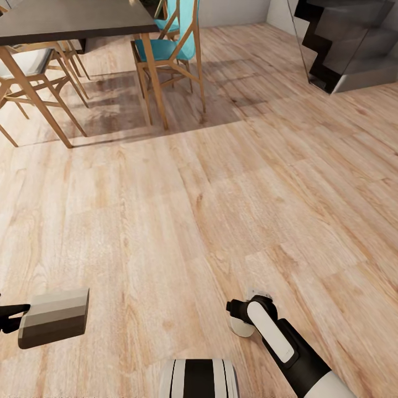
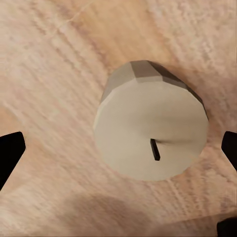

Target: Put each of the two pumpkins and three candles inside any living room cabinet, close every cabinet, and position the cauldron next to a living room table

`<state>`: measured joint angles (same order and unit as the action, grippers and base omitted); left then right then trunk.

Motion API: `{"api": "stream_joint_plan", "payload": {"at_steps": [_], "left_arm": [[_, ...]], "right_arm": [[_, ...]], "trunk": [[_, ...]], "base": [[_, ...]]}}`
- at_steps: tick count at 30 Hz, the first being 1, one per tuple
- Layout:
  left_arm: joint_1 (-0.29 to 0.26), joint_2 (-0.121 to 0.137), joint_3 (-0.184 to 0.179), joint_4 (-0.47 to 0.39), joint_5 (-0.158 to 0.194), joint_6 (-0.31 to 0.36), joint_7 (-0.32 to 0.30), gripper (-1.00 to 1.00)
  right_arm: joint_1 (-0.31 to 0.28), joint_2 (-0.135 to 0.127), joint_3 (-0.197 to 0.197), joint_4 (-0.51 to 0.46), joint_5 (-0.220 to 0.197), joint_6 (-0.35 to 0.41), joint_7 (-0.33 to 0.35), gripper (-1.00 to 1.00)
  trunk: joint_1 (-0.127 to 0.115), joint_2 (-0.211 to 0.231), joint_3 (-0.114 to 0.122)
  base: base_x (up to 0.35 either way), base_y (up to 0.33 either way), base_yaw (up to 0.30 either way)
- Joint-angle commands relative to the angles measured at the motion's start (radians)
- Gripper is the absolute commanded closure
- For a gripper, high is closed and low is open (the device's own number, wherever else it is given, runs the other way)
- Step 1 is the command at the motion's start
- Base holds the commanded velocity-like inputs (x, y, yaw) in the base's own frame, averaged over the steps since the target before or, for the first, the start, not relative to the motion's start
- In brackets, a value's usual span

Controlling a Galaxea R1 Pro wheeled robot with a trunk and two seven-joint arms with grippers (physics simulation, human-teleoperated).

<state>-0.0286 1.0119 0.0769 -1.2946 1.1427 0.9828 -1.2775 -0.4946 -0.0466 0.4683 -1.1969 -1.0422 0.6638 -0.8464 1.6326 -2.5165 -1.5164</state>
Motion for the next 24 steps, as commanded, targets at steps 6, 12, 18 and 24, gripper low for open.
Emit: {"api": "stream_joint_plan", "payload": {"at_steps": [6, 12, 18, 24], "left_arm": [[-0.001, 0.0, 0.0, -0.001, 0.005, 0.008, -0.001, 1.0], [-0.001, 0.0, 0.0, -0.006, 0.005, 0.008, -0.002, 1.0], [-0.001, 0.0, 0.0, -0.006, 0.005, 0.008, -0.002, 1.0], [-0.001, 0.0, 0.0, -0.006, 0.005, 0.008, -0.002, 1.0]], "right_arm": [[-0.001, -0.001, 0.004, -0.001, -0.01, -0.052, -0.001, -1.0], [-0.001, -0.001, 0.024, -0.001, -0.008, -0.087, 0.02, -1.0], [-0.001, -0.001, 0.031, -0.001, -0.007, -0.11, 0.023, -1.0], [-0.001, -0.001, 0.032, 0.0, -0.007, -0.114, 0.024, -1.0]], "trunk": [[0.0, 0.0, -0.001], [0.002, -0.001, -0.02], [0.004, -0.003, -0.039], [0.004, -0.003, -0.039]], "base": [[0.0, 0.0, 0.0], [0.0, 0.0, 0.0], [0.0, 0.0, 0.0], [0.0, 0.0, 0.0]]}}
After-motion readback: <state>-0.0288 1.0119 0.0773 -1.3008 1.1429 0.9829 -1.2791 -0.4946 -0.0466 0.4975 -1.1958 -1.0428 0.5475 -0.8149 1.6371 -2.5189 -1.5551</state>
